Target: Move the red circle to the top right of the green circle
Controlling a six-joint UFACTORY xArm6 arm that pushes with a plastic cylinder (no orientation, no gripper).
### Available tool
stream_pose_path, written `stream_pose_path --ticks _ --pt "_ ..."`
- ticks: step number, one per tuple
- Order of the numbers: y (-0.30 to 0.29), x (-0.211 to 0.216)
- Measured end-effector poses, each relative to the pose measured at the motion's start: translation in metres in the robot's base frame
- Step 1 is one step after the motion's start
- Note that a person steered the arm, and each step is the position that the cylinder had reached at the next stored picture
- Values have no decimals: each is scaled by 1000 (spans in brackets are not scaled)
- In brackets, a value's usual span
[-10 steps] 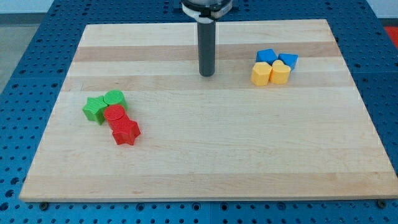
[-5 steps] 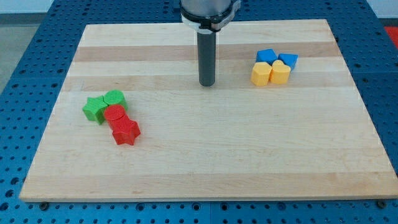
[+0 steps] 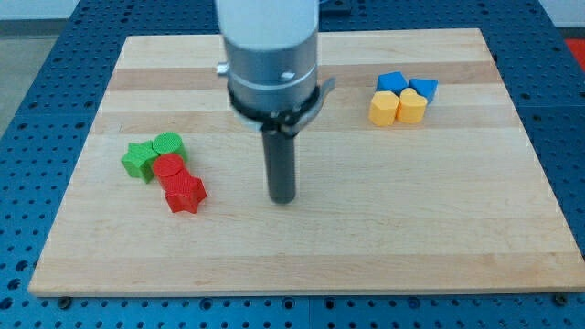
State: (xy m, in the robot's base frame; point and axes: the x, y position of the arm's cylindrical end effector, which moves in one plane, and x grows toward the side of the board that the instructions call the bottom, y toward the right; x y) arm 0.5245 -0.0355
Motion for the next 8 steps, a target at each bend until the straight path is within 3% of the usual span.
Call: stream_pose_path --ticks 1,2,3,4,8 --pt "-26 52" --pt "-78 72" --pt "-145 58" --pt "-164 12" --pt "-46 -97"
